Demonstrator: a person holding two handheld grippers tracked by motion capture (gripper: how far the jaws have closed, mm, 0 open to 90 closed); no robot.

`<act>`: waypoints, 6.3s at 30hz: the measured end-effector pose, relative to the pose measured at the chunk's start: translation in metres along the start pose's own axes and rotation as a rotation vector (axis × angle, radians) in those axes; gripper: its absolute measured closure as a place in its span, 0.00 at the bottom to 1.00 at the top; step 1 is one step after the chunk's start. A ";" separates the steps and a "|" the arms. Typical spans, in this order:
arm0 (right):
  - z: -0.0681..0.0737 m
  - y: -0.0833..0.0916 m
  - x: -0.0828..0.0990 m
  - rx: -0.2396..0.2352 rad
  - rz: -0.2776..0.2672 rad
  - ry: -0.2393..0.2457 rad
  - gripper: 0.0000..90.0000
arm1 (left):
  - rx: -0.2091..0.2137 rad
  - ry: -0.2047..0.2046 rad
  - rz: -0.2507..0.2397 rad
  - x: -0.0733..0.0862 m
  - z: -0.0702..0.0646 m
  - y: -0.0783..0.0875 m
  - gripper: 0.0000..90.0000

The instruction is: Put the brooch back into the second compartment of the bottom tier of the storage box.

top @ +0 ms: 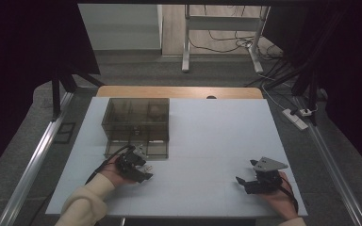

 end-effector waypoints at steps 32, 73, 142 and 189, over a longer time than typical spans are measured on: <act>-0.001 0.001 0.000 0.007 -0.005 0.002 0.15 | -0.004 -0.007 -0.023 0.004 0.002 0.004 0.79; -0.001 0.001 -0.001 0.006 -0.005 0.002 0.15 | 0.012 -0.011 -0.315 -0.020 -0.007 0.046 0.79; 0.001 -0.001 0.000 0.004 0.005 0.009 0.15 | -0.178 0.137 -0.476 -0.018 0.054 0.069 0.79; 0.000 -0.001 0.001 0.002 0.005 0.010 0.15 | -0.117 0.131 -0.420 -0.015 0.055 0.050 0.47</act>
Point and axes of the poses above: each handheld gripper's, and its own axes: y roughly backward along the jaws, x roughly out of its underside, z roughly to its left, the point moved 9 cm from there along -y, roughly forward along the jaws, and after that the axes turned 15 degrees about x, right-handed, at the moved point
